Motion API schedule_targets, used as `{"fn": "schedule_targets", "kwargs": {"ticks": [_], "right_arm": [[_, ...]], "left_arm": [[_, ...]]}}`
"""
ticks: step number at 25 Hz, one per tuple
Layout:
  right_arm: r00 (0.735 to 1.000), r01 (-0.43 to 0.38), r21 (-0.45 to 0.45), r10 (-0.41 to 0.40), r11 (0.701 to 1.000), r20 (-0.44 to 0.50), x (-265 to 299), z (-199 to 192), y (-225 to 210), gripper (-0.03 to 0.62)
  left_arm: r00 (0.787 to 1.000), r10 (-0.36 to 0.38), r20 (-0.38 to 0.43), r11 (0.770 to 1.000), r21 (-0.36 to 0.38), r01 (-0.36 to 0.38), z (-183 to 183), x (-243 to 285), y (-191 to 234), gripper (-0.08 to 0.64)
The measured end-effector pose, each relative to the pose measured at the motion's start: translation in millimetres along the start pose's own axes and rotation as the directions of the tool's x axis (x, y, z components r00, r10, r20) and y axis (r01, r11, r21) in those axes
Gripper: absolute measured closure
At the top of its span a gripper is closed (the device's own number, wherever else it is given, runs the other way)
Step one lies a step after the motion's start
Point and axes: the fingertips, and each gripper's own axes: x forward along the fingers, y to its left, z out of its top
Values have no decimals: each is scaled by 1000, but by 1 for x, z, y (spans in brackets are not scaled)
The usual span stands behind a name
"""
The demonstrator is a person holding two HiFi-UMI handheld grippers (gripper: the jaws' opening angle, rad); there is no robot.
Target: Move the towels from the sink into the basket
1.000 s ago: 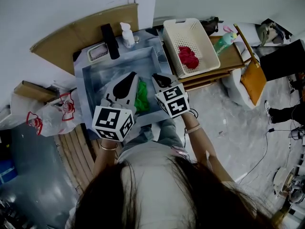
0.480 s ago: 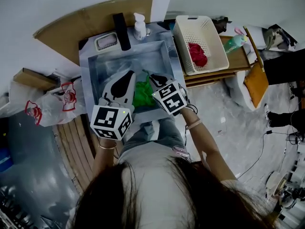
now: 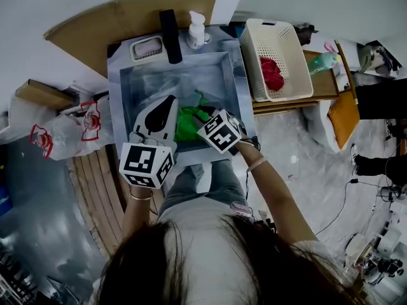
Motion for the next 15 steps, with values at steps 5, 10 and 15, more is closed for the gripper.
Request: {"fn": "schedule_targets", "kwargs": {"ticks": [5, 10, 15], "right_arm": [[996, -57, -31, 55, 998, -63, 24, -13, 5, 434], [983, -115, -84, 101, 990, -152, 45, -30, 11, 395], [961, -189, -105, 162, 976, -226, 64, -46, 18, 357]], "left_arm": [[999, 26, -20, 1000, -8, -26, -12, -2, 11, 551], [998, 58, -38, 998, -14, -59, -22, -11, 19, 551], [995, 86, -51, 996, -34, -87, -32, -16, 26, 551]]}}
